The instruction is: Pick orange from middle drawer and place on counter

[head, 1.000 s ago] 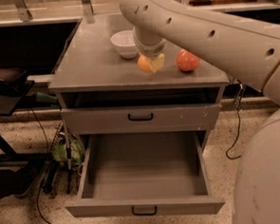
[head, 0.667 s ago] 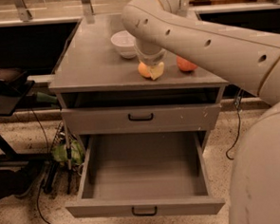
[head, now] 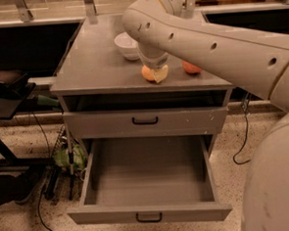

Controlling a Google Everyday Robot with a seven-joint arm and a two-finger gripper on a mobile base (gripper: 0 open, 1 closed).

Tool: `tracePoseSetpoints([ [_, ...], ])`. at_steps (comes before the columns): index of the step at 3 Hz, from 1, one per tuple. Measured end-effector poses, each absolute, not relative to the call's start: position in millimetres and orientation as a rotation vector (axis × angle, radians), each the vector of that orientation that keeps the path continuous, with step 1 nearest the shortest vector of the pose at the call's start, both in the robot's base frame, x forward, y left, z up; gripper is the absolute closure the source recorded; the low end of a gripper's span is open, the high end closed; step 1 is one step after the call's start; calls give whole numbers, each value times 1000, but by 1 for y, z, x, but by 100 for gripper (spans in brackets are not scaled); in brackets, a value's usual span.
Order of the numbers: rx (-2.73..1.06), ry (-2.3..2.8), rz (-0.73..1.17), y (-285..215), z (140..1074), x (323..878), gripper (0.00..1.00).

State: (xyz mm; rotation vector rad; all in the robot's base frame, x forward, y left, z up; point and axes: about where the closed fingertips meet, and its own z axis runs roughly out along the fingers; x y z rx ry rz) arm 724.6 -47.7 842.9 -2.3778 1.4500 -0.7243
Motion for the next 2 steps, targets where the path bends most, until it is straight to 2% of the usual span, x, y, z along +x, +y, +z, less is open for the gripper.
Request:
tracePoseSetpoints([
  [1,-2371,1444,-767,-45,849,718,12],
  [2,-2347,1465,-825,-44,866,707,0],
])
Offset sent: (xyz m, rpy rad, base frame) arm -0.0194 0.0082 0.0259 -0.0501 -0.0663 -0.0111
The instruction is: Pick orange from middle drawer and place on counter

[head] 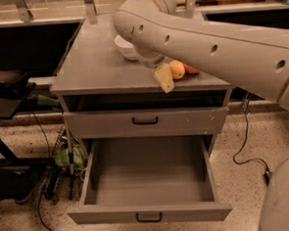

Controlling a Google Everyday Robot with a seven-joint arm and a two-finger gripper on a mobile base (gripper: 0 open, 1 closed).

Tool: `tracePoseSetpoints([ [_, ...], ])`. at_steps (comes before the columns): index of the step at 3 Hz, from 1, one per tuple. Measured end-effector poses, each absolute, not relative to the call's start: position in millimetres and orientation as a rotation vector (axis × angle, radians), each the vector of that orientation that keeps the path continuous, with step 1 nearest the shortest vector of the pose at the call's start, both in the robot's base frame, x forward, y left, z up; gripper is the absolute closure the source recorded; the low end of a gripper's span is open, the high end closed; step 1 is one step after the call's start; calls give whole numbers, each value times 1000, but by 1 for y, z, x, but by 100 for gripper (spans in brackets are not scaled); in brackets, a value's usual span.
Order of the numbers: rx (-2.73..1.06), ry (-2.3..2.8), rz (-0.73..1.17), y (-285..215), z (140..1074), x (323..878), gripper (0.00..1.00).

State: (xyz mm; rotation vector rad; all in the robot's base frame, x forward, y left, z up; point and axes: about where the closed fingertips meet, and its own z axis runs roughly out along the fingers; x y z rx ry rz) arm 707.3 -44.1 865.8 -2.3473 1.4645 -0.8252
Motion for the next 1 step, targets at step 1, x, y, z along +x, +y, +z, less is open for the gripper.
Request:
tracePoseSetpoints([
  [1,-2347,1465,-825,-44,866,707,0],
])
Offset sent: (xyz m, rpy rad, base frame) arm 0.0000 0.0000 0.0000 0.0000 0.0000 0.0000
